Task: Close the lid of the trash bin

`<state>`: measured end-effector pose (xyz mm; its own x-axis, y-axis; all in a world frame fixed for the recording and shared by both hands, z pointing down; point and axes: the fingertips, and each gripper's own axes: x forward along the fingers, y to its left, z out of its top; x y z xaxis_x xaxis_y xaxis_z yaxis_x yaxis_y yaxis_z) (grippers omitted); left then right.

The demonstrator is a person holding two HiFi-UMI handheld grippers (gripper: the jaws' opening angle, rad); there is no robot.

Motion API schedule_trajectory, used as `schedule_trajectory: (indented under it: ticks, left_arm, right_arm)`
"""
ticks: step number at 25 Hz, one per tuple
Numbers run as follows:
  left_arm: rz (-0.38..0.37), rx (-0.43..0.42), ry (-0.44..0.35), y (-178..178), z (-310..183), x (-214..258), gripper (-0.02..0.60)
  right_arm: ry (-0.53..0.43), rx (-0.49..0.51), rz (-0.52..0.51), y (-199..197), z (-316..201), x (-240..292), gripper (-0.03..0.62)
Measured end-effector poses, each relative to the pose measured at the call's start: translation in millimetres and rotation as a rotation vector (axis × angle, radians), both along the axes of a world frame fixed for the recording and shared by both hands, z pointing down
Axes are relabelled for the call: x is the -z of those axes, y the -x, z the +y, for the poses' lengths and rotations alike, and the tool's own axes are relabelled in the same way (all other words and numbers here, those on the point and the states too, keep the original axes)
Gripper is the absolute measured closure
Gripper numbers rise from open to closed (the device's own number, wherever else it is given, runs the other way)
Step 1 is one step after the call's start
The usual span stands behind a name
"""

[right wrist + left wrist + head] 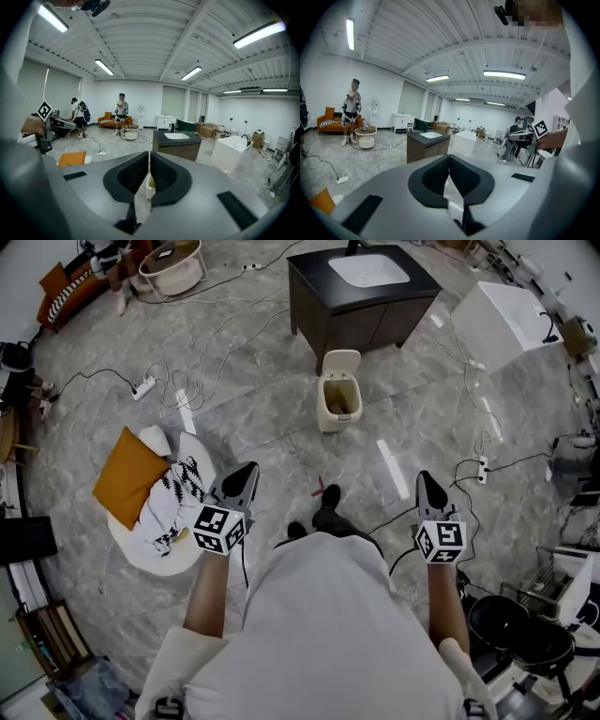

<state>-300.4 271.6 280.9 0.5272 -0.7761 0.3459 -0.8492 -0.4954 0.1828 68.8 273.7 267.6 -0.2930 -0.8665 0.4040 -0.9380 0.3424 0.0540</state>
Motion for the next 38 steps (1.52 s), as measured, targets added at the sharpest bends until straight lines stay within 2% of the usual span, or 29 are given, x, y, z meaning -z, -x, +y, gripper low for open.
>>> schedule_trajectory:
  ticks: [9,25,38]
  left_arm:
    - [-0.015,0.024,0.008,-12,-40,-2,0.565]
    - [-0.053,0.047,0.035,-58,-122,-3,0.565]
    - [-0.059,0.052,0.061,-103,-162,-11,0.565]
  right_arm:
    - [0.010,0.040,-0.009,-6,-52,-10,0.560]
    - [0.021,0.116,-0.022,-34,-152,-24,0.560]
    - [0.047,0.166,-0.025,-61,-190,-44,0.559]
